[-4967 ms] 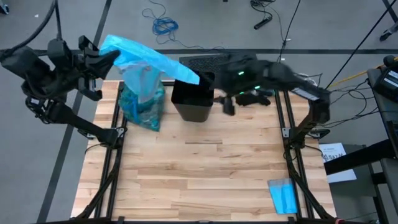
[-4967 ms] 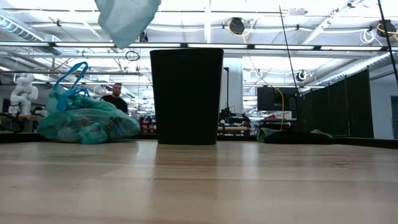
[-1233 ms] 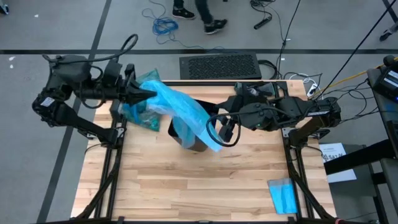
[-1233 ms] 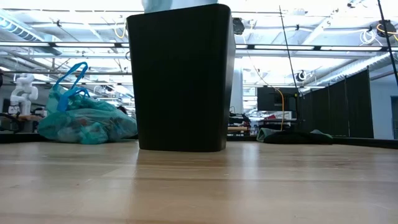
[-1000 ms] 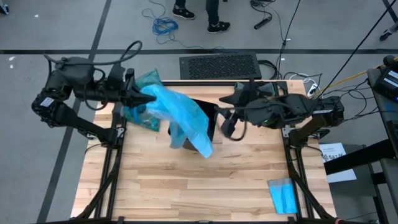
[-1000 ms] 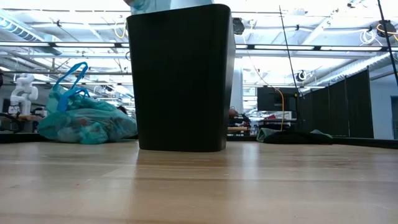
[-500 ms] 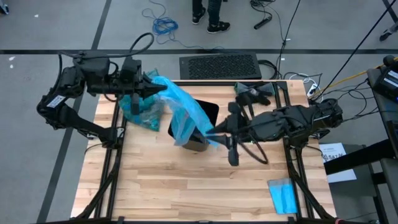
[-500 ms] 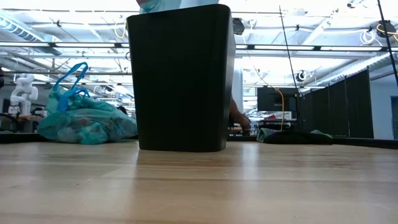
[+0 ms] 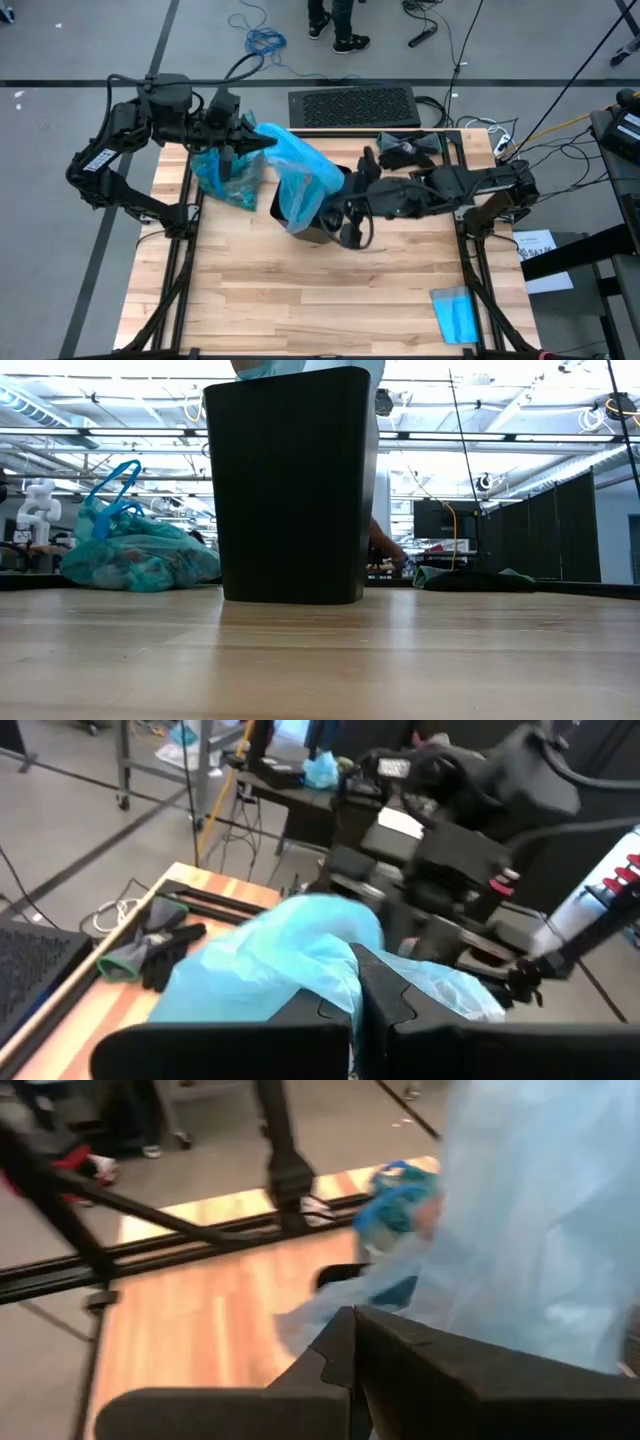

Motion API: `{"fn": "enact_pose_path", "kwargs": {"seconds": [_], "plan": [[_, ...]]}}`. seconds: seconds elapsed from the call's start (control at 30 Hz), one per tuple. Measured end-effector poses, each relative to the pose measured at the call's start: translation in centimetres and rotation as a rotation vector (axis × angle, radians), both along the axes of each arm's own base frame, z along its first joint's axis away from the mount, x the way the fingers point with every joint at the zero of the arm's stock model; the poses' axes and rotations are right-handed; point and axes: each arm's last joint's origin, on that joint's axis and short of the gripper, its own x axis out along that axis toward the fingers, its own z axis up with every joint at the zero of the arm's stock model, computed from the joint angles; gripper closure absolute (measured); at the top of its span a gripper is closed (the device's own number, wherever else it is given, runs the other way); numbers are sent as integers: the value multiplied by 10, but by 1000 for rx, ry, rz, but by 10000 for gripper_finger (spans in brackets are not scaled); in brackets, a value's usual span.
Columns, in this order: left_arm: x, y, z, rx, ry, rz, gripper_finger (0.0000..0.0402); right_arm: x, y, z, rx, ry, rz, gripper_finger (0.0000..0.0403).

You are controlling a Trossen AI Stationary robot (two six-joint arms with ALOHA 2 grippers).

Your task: Place trash/remove bag and relplace

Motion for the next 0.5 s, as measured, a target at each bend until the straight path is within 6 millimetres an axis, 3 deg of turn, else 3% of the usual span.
{"fn": "enact_pose_path", "kwargs": {"seconds": [0.5], "plan": [[-29,-6,-7,-28,119,-6,402,4,-45,-4,-53,64,-114,403]]}}
